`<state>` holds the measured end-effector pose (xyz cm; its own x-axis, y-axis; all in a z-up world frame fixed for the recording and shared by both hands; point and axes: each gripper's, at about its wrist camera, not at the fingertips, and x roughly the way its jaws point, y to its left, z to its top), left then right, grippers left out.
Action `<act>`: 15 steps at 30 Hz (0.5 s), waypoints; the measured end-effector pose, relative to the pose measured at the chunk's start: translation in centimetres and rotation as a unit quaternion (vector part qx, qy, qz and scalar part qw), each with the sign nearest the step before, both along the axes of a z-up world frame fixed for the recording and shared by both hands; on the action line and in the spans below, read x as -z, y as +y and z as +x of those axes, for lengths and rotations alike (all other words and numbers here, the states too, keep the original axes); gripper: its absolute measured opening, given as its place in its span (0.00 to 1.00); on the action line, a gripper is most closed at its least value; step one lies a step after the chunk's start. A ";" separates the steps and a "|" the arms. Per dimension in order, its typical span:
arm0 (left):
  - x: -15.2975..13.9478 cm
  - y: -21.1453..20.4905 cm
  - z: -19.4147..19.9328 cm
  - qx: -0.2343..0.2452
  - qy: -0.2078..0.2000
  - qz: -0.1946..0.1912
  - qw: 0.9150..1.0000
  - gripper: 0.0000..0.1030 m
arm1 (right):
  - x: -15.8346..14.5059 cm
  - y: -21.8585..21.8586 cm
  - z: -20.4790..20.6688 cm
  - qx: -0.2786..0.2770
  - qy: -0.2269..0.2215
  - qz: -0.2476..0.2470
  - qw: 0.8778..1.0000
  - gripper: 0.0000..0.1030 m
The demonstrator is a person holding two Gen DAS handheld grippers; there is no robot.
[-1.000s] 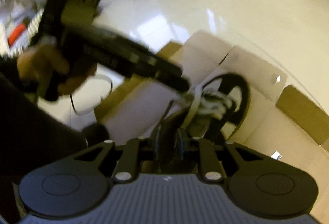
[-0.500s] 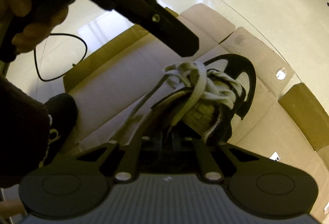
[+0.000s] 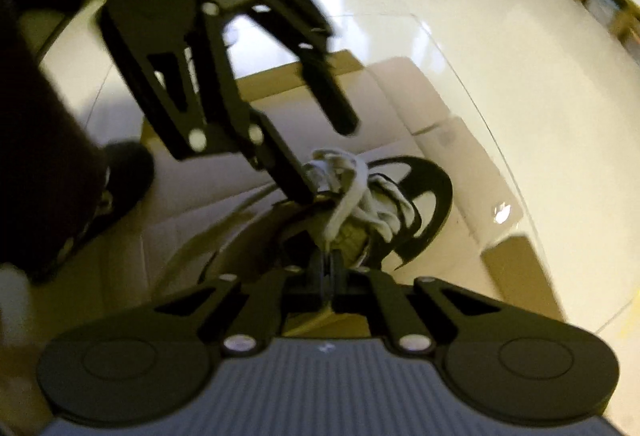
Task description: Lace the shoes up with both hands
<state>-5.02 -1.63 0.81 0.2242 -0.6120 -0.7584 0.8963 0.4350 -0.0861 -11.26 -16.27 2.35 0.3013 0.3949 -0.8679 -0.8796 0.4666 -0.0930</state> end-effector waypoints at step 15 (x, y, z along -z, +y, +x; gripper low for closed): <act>0.5 -4.1 -2.0 0.099 -0.087 0.033 0.991 0.33 | -2.0 -0.1 -1.1 -0.083 -0.080 -0.050 0.992 0.02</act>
<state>-6.98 -5.70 0.32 0.2352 -0.6071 -0.7590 0.9635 0.2485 0.0998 -12.33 -16.38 4.38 0.3761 0.3651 -0.8516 -0.9139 0.2978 -0.2759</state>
